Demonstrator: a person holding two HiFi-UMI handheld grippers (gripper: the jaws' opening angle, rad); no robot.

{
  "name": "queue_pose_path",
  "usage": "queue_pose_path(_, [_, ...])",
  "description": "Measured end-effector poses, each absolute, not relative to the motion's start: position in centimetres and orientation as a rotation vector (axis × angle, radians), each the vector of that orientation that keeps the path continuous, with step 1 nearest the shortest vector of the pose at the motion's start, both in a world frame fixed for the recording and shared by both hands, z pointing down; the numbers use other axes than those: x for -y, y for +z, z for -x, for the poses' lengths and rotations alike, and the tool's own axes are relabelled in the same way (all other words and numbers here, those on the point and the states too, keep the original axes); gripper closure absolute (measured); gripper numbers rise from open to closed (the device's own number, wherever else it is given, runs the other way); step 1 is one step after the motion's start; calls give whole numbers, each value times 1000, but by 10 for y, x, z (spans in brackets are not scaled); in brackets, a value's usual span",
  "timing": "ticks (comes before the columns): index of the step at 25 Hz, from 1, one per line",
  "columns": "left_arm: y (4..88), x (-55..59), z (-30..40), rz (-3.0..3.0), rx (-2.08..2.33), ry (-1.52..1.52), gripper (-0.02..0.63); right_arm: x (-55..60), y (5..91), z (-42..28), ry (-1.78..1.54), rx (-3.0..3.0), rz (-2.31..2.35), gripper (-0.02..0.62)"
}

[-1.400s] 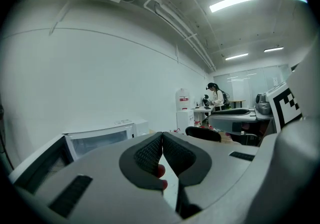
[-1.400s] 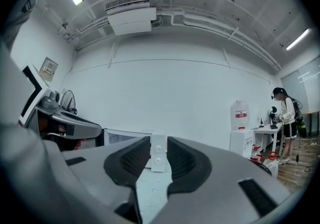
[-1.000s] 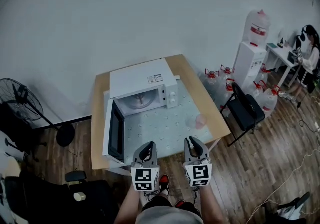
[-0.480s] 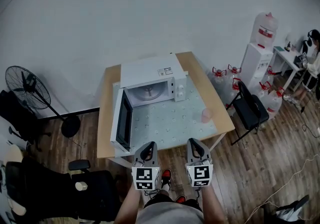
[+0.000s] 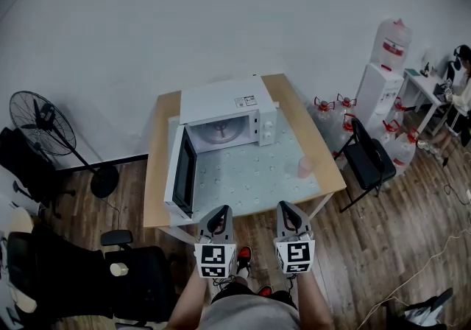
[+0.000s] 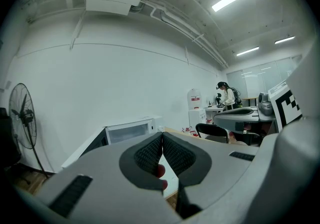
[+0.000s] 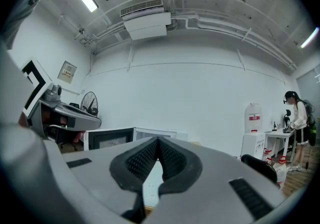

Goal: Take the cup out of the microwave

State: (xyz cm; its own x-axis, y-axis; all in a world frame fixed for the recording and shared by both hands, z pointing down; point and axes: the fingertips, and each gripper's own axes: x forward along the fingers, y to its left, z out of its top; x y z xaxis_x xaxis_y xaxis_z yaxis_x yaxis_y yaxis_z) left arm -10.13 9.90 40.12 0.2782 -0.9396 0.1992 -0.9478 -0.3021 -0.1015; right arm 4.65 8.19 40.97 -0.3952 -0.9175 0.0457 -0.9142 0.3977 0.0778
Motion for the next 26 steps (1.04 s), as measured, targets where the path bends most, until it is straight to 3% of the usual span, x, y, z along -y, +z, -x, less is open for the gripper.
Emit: queue_pose_path(26, [410,-90,101,-2496,1807,358,583,-77,410,-47,-60,2550,-1706,577])
